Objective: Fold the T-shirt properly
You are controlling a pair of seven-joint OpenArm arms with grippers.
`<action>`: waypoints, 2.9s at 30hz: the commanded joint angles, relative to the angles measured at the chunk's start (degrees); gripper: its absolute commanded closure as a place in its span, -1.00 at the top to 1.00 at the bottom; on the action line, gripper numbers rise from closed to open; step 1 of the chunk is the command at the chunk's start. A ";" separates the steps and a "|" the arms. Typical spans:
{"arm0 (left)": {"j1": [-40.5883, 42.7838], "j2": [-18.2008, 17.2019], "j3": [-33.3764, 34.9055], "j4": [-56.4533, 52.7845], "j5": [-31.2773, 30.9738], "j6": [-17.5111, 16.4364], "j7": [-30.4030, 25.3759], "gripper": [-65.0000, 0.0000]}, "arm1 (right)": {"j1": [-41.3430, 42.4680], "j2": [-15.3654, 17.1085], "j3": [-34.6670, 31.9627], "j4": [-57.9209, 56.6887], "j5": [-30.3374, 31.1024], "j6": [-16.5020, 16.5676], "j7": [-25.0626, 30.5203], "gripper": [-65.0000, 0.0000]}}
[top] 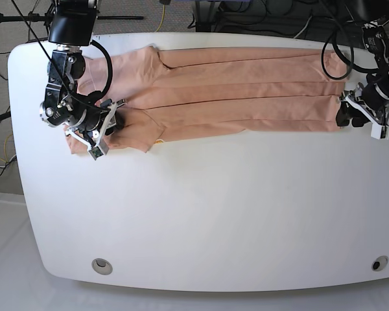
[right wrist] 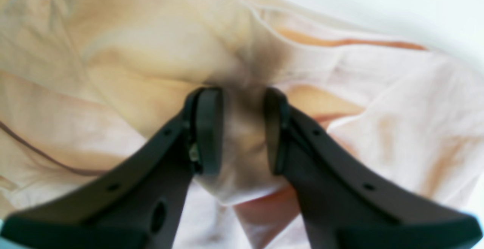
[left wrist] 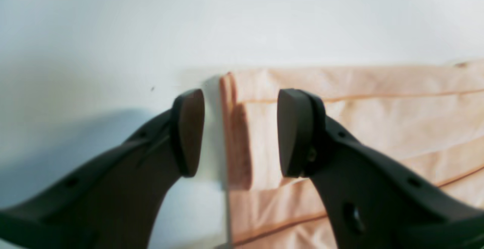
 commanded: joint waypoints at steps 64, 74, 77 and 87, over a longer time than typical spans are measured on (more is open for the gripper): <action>-2.25 -0.47 1.20 1.46 0.74 -2.76 -3.33 -0.28 | 0.60 0.23 -0.31 0.82 -0.16 0.08 -0.10 -0.43; -3.19 -0.29 1.14 0.08 0.99 -0.44 -3.95 -0.35 | 0.62 0.31 -0.32 0.87 -0.23 0.08 -0.24 -0.43; -4.25 -0.36 1.17 -1.68 1.12 -0.17 -3.91 -0.32 | 0.64 0.30 -0.34 0.96 -0.33 0.08 -0.27 -0.42; -5.30 -0.16 2.43 -5.93 1.62 -0.82 -4.41 -0.24 | 0.72 0.44 -0.38 0.97 -0.39 0.08 -0.38 -0.43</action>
